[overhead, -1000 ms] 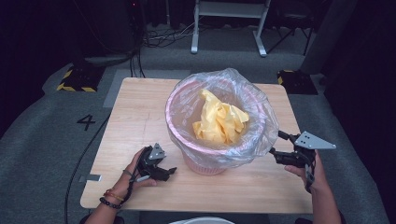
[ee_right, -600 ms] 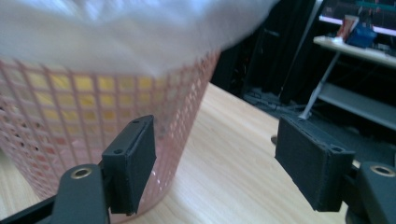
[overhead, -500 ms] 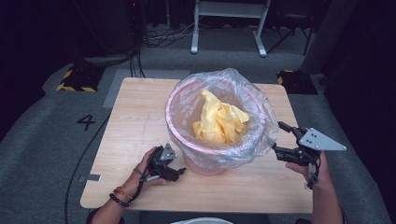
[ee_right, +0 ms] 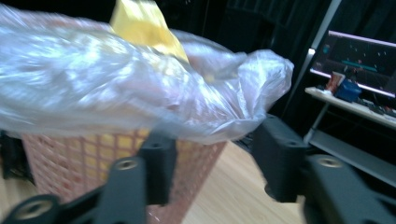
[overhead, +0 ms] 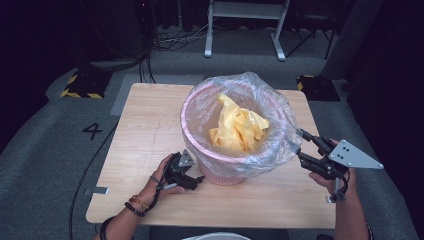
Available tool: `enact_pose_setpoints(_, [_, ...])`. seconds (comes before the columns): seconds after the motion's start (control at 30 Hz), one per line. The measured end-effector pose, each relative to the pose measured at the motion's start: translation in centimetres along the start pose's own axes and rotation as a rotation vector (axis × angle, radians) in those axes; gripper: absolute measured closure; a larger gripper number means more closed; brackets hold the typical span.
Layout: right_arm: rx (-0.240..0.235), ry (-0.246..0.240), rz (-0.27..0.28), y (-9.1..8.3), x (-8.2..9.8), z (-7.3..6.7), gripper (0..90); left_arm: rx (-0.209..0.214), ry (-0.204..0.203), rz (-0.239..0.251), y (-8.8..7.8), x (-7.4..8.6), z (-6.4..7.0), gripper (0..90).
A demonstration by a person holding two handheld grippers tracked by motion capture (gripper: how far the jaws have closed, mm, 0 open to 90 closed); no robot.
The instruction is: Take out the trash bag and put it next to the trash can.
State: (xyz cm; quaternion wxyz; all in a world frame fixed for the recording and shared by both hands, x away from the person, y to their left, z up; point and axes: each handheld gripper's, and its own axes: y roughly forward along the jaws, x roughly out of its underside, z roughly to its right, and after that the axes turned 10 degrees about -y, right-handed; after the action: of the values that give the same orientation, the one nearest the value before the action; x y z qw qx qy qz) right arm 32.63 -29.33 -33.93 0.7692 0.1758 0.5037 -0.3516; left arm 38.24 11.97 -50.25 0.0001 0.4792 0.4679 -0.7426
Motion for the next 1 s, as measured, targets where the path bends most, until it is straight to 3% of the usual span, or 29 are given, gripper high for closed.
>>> enact_pose_setpoints(0.03, [0.014,-0.019,0.017,-0.3,-0.4,0.0,64.0,-0.005,0.0,-0.002,0.2,-0.2,-0.1,15.4])
enact_pose_setpoints(0.13, [0.024,-0.024,0.019,-0.4,-0.7,0.1,64.6,-0.008,-0.003,-0.002,0.3,-0.3,0.0,15.5])
enact_pose_setpoints(0.2, [0.037,-0.028,0.031,-0.6,-0.9,0.2,70.4,-0.015,0.002,0.003,0.2,-0.3,0.0,16.1])
enact_pose_setpoints(0.37, [0.048,-0.038,0.041,-0.8,-1.2,0.1,75.8,-0.01,0.016,0.025,-0.8,0.1,0.1,16.3])
enact_pose_setpoints(0.4, [0.046,-0.038,0.05,-0.9,-1.3,0.0,79.7,0.016,-0.007,0.06,-1.9,0.2,0.0,16.3])
enact_pose_setpoints(0.43, [0.046,-0.038,0.05,-0.9,-1.3,0.0,79.7,0.016,-0.007,0.06,-1.9,0.2,0.0,16.3])
enact_pose_setpoints(0.47, [0.048,-0.04,0.053,-1.0,-1.3,0.0,80.4,-0.001,-0.011,0.087,-3.0,0.1,0.1,16.3])
enact_pose_setpoints(0.5, [0.05,-0.044,0.058,-1.1,-1.4,0.0,82.8,0.01,-0.019,0.146,-4.9,0.0,0.3,16.2])
enact_pose_setpoints(0.53, [0.05,-0.044,0.058,-1.1,-1.4,0.0,82.8,0.01,-0.019,0.146,-4.9,0.0,0.3,16.2])
enact_pose_setpoints(0.6, [0.057,-0.042,0.065,-1.3,-1.6,-0.1,84.3,0.013,-0.04,0.211,-6.8,-0.2,0.6,16.3])
enact_pose_setpoints(0.63, [0.064,-0.046,0.07,-1.4,-1.9,-0.2,84.6,0.018,-0.034,0.275,-8.7,-0.5,1.2,16.5])
enact_pose_setpoints(0.7, [0.064,-0.049,0.073,-1.4,-2.1,-0.3,84.6,0.014,-0.026,0.294,-9.4,-0.5,1.5,17.7])
enact_pose_setpoints(0.73, [0.066,-0.061,0.072,-1.3,-2.4,-0.5,84.5,0.03,-0.014,0.364,-11.2,-0.8,2.4,18.6])
enact_pose_setpoints(0.77, [0.065,-0.063,0.071,-1.3,-2.5,-0.6,84.4,0.047,-0.013,0.389,-11.8,-0.9,2.7,19.3])
enact_pose_setpoints(0.83, [0.066,-0.066,0.069,-1.2,-2.6,-0.7,84.4,0.071,-0.012,0.4,-12.3,-1.1,3.0,25.6])
enact_pose_setpoints(1.0, [0.055,-0.074,0.075,-0.7,-2.8,-1.0,84.5,0.119,0.0,0.434,-13.2,-2.1,4.3,24.2])
